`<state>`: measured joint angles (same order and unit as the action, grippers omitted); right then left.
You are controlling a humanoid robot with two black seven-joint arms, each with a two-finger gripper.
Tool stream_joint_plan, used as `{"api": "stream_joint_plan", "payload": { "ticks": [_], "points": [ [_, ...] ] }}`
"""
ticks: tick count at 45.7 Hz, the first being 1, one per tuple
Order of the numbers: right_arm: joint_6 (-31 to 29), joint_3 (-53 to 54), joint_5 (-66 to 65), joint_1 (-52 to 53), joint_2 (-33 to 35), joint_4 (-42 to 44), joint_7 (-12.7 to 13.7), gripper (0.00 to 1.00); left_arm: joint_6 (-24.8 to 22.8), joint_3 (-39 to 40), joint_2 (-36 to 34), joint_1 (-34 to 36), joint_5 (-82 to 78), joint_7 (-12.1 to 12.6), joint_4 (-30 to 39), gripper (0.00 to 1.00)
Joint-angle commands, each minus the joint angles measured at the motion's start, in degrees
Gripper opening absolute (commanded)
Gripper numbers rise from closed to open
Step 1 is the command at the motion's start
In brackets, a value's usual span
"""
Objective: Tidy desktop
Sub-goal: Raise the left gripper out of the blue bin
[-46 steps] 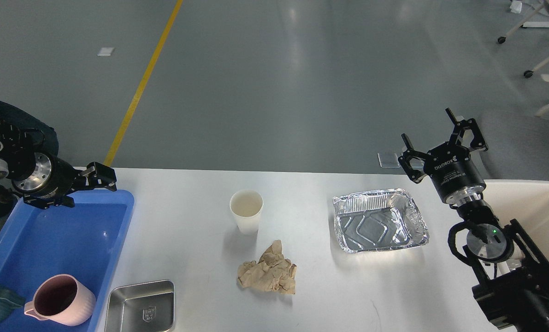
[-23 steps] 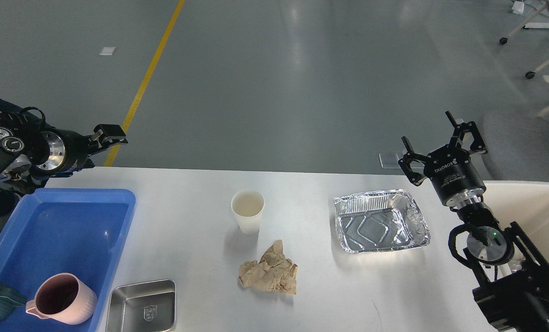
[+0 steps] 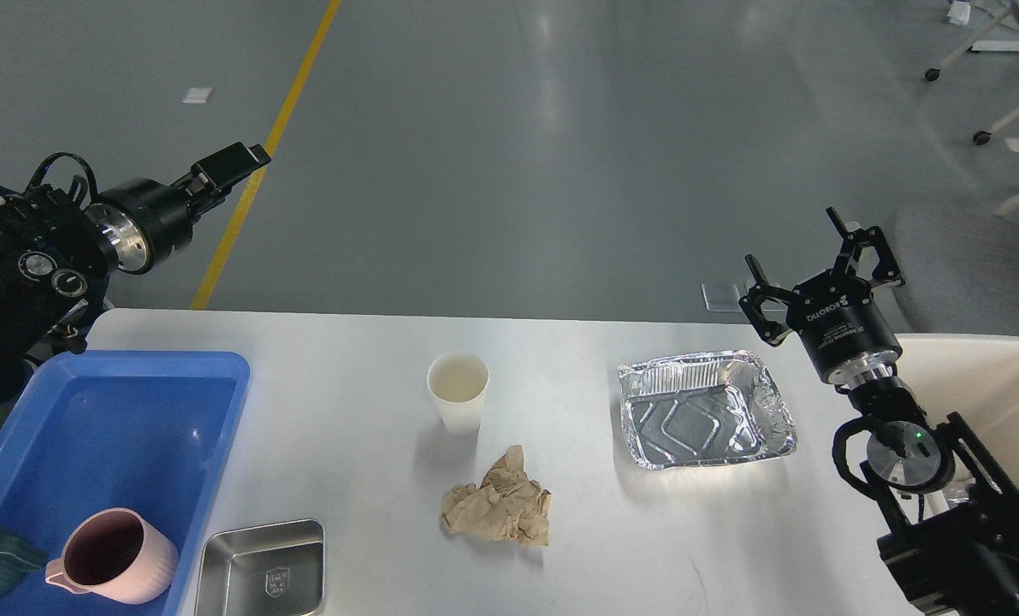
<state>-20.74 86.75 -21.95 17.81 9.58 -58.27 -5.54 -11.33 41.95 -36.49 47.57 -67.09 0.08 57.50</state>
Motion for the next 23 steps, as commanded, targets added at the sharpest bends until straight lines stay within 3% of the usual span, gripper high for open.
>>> {"api": "stream_joint_plan", "payload": {
  "ticks": [1,6,13,19,23],
  "points": [
    [0.0,0.0,0.0,0.0,-0.1,0.1,0.0,1.00,0.8,0.4,1.1,-1.2,0.9,-0.4,0.0,0.98],
    [0.0,0.1,0.1,0.0,-0.2,0.1,0.0,1.00,2.5,2.8,1.2,-5.5,3.1,-0.5,0.4,0.98],
    [0.0,0.1,0.1,-0.1,-0.2,0.0,0.0,1.00,0.6,2.5,-0.4,-10.8,3.5,-0.3,1.6,0.98],
    [0.0,0.1,0.1,-0.1,-0.2,0.0,0.0,1.00,-7.9,1.3,-10.8,-13.4,3.4,-0.2,10.6,0.98],
    [0.0,0.1,0.1,0.1,0.1,0.3,0.0,1.00,-9.1,1.1,-18.8,-14.5,3.5,-0.2,18.6,0.98]
  ]
}}
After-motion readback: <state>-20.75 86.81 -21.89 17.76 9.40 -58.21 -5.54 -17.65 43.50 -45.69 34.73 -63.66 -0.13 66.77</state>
